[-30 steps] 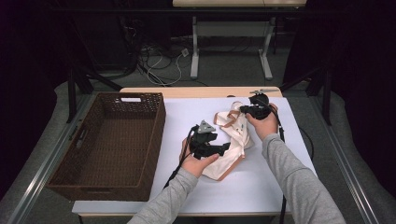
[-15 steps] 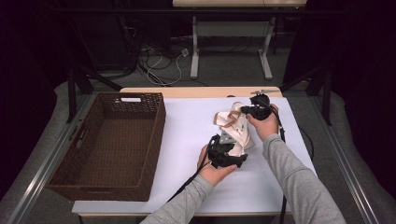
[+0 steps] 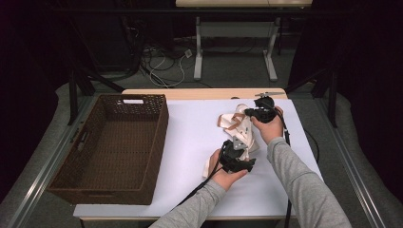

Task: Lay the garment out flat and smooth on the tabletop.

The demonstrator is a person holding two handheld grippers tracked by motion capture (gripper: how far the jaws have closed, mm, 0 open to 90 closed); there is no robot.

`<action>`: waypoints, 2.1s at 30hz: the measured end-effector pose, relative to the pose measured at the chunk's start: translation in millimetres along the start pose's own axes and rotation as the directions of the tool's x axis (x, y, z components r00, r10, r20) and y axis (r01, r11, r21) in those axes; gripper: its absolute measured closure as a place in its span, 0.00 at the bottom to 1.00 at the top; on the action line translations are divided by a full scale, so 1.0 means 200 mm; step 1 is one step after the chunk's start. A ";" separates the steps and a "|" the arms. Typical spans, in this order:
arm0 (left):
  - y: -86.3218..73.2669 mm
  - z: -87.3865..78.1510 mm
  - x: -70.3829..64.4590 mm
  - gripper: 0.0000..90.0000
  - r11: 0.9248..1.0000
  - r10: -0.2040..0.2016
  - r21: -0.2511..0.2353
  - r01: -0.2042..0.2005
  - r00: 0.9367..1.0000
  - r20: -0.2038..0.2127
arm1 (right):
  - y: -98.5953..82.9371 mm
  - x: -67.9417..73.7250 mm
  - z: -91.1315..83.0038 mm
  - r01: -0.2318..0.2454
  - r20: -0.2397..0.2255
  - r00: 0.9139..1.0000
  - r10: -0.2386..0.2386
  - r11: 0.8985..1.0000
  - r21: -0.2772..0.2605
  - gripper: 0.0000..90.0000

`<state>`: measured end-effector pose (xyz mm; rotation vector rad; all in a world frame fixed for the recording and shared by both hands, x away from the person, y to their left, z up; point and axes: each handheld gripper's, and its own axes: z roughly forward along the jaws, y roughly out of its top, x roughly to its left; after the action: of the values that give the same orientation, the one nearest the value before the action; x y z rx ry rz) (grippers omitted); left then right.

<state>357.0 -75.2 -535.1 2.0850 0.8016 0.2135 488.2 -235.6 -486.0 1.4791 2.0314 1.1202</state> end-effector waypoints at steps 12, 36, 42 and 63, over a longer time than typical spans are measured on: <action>0.01 -0.16 0.17 0.94 0.999 -0.044 0.004 0.044 0.999 -0.021 | 0.00 -0.01 -0.01 -0.003 0.007 1.000 0.003 1.000 -0.011 0.98; 0.02 -0.51 0.58 0.96 0.972 -0.228 -0.095 0.213 0.955 -0.191 | 0.00 -0.03 -0.02 -0.011 0.009 1.000 0.011 0.999 -0.041 0.80; 0.01 -0.54 0.63 0.96 0.963 -0.264 -0.115 0.244 0.940 -0.217 | 0.01 -0.03 -0.10 -0.026 -0.025 0.999 0.024 0.997 -0.067 0.69; -0.02 -0.55 0.63 0.96 0.960 -0.278 -0.105 0.261 0.937 -0.210 | -0.36 0.15 -0.32 0.058 -0.119 0.991 -0.064 0.997 -0.053 0.64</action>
<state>406.8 77.7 -487.5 1.8758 1.1867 0.3256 388.1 -240.2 -500.0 1.3455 2.0991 1.2529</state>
